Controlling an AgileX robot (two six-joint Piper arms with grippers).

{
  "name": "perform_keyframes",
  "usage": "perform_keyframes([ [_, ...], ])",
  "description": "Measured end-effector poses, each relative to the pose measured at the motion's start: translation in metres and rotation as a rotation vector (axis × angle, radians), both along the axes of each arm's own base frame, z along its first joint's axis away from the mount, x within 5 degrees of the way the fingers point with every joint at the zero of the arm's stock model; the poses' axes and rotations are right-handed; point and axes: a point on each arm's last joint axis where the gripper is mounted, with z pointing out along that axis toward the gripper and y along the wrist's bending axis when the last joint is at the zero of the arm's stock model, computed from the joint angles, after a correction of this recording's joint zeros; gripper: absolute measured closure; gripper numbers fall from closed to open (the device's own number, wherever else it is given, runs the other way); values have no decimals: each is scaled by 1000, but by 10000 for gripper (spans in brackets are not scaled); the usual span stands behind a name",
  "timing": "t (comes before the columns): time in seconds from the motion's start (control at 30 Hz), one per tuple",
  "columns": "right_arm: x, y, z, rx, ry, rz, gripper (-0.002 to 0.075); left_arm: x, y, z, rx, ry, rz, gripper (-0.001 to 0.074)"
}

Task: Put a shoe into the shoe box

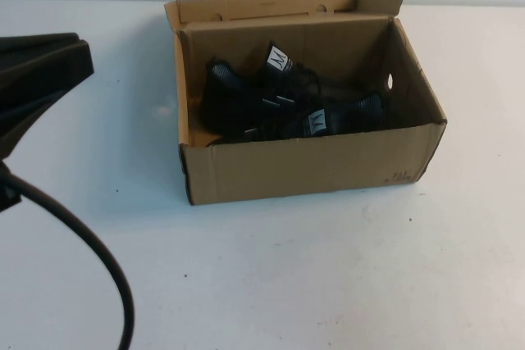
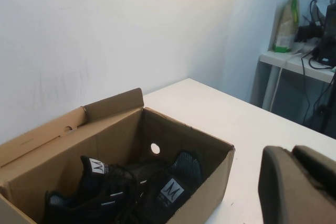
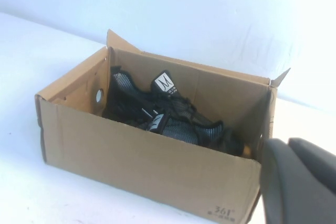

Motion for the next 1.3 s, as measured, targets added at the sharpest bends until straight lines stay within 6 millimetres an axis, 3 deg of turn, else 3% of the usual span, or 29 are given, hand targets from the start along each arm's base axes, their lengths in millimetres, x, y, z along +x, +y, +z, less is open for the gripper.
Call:
perform_keyframes([
  [1.03,0,0,0,8,-3,-1,742,2,3,2,-11,-17,48,736],
  [1.3,0,0,0,8,-3,-1,742,-16,12,-1,130,-36,153,736],
])
